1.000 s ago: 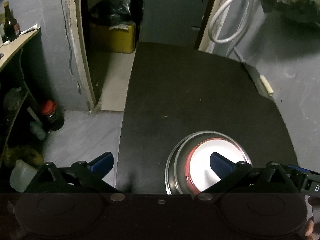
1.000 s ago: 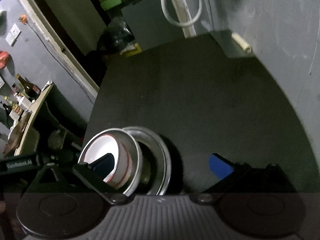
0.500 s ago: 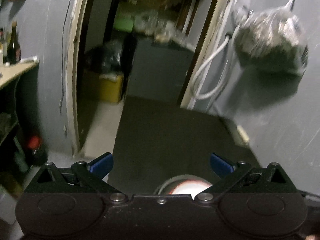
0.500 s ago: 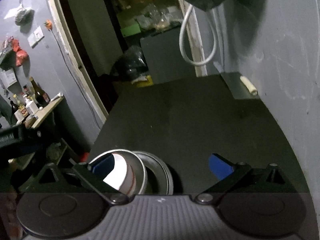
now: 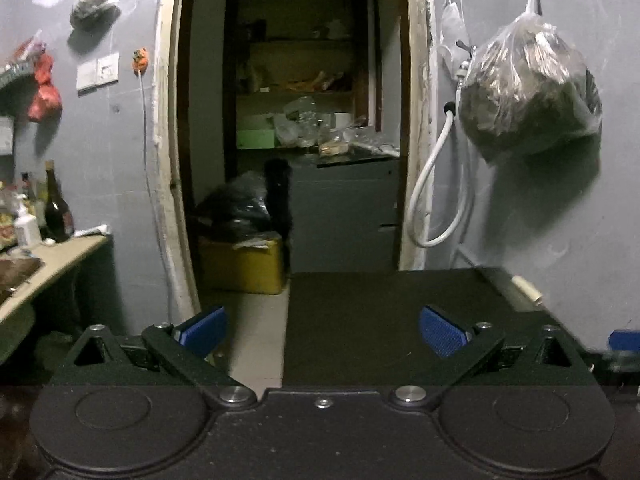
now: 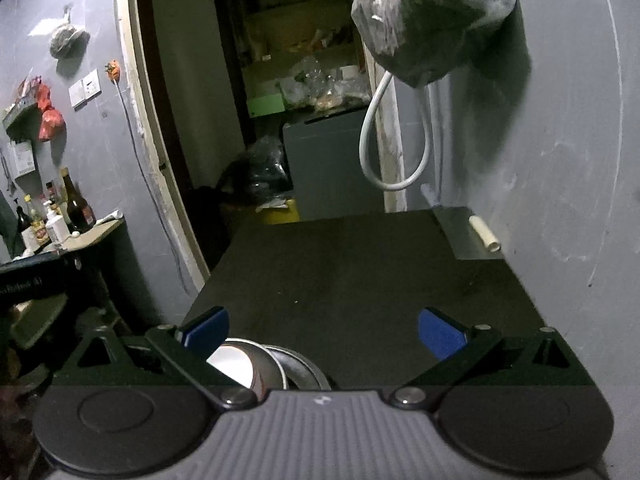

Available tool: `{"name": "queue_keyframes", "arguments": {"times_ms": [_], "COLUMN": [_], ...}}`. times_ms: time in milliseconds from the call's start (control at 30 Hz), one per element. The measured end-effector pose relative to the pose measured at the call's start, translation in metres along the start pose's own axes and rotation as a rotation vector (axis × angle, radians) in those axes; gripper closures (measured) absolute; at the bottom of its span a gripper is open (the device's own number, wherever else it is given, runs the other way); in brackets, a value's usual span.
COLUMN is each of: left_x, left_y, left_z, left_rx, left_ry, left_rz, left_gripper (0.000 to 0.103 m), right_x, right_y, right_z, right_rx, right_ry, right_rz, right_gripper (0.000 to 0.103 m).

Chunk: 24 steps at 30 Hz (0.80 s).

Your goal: Organize plates and bowls

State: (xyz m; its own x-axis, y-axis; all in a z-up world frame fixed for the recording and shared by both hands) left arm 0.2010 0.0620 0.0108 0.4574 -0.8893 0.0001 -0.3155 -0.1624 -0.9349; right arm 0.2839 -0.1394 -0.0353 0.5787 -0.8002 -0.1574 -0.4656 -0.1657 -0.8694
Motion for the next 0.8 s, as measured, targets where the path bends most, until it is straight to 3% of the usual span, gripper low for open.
{"name": "queue_keyframes", "arguments": {"times_ms": [133, 300, 533, 667, 800], "left_x": [-0.001, -0.004, -0.005, -0.005, -0.006], "left_y": [0.012, 0.027, 0.039, 0.046, 0.052], "left_z": [-0.011, -0.017, -0.03, -0.034, -0.043], "left_rx": [-0.017, -0.077, -0.131, -0.189, -0.211], "left_ry": [0.009, -0.006, -0.001, 0.013, 0.03], "left_rz": [0.003, -0.028, -0.026, -0.005, 0.001], "left_gripper": [0.001, 0.001, 0.001, 0.001, 0.001], "right_x": [-0.004, -0.009, -0.007, -0.008, -0.013], "right_y": [0.003, 0.004, 0.007, 0.014, 0.02], "right_z": [-0.001, -0.012, -0.02, -0.02, -0.024], "right_rx": [-0.021, 0.053, 0.054, -0.011, -0.041], "right_ry": [0.019, 0.002, -0.02, -0.098, -0.085], "right_rz": [-0.008, -0.054, -0.021, 0.016, 0.009], "right_gripper": [0.0, 0.0, 0.0, 0.0, 0.0]}}
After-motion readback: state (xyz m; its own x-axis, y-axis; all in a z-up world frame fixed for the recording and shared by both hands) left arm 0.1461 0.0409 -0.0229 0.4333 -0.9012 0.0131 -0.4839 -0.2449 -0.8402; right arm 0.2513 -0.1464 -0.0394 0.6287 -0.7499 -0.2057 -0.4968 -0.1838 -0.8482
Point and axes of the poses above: each gripper's, at about its wrist camera, not at the fingertips, and z roughly the way its jaws point, x to its right, y to its underside, the point moved 7 cm from there along z, roughly the way its jaws point, and after that the axes turned 3 degrees about -z, right-handed, at the moved point
